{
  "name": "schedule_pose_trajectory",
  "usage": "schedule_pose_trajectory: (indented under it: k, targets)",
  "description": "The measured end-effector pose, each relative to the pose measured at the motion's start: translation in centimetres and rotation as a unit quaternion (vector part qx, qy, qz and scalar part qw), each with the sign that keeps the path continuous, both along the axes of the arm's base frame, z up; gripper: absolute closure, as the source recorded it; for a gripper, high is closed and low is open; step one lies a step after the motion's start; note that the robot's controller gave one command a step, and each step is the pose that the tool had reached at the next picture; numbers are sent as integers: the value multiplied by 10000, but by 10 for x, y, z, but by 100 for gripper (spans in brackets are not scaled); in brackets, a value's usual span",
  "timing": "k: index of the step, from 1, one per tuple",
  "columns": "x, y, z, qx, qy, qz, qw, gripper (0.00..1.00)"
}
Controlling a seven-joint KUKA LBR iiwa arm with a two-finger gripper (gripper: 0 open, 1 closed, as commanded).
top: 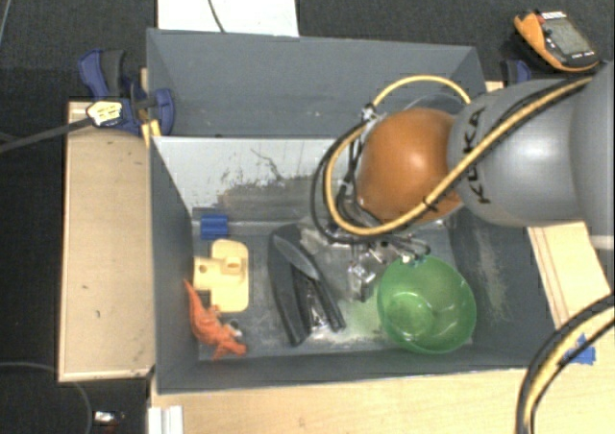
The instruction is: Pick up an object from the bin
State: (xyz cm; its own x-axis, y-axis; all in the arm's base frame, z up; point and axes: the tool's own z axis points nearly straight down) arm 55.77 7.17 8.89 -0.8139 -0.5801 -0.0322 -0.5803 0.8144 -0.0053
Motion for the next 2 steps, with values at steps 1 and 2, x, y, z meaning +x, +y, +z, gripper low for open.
schedule_pose_trajectory:
  k: [1, 2]
  targets:
    - [4, 45, 1, -5, -19, -33, 10000, 0]
    - [14, 81, 22, -36, -16, 545, 9985, 0]
